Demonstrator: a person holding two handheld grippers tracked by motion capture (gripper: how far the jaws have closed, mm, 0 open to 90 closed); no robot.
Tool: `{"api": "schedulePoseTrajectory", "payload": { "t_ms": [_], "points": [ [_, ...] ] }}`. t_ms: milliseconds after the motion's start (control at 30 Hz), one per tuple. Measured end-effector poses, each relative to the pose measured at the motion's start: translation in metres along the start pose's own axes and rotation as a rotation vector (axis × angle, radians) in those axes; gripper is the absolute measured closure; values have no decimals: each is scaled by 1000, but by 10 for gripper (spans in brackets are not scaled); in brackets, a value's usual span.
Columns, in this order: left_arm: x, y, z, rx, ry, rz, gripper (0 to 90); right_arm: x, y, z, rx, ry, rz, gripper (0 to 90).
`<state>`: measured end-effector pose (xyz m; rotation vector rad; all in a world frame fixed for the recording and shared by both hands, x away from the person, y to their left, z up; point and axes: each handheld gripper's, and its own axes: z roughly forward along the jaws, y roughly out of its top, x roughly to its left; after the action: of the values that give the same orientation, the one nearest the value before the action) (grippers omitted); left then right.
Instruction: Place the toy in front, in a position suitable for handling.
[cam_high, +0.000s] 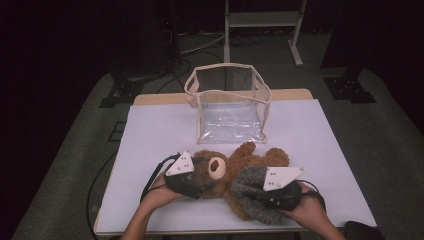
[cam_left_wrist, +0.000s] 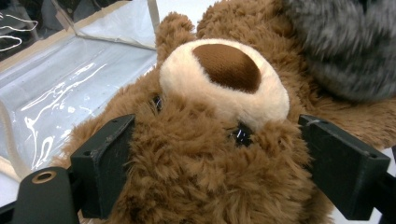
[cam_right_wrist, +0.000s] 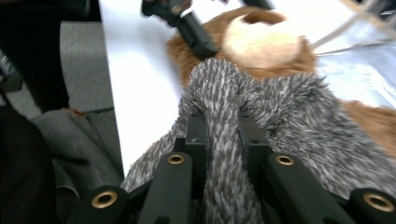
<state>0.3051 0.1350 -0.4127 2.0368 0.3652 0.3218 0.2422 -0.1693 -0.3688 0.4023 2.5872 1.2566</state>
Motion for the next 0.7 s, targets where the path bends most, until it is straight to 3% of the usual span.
{"api": "schedulePoseTrajectory", "payload": {
  "t_ms": [67,167,367,433,600,700],
  "points": [
    [-1,1,1,5,2,9,145,-4,0,-8,-19,-20,18,771],
    [-3,1,0,10,2,21,150,-9,9,-7,-20,-38,15,770],
    [-3,-1,-1,19,-14,46,150,-12,26,28,5,-44,-29,770],
    [-3,-2,-2,19,-17,47,150,-14,26,31,6,-46,-30,770],
    [-4,-2,-2,15,-25,49,150,-24,18,9,-28,-76,16,770],
    [-4,-1,-2,17,-27,48,150,-36,11,-8,-36,-109,73,770]
  ]
}}
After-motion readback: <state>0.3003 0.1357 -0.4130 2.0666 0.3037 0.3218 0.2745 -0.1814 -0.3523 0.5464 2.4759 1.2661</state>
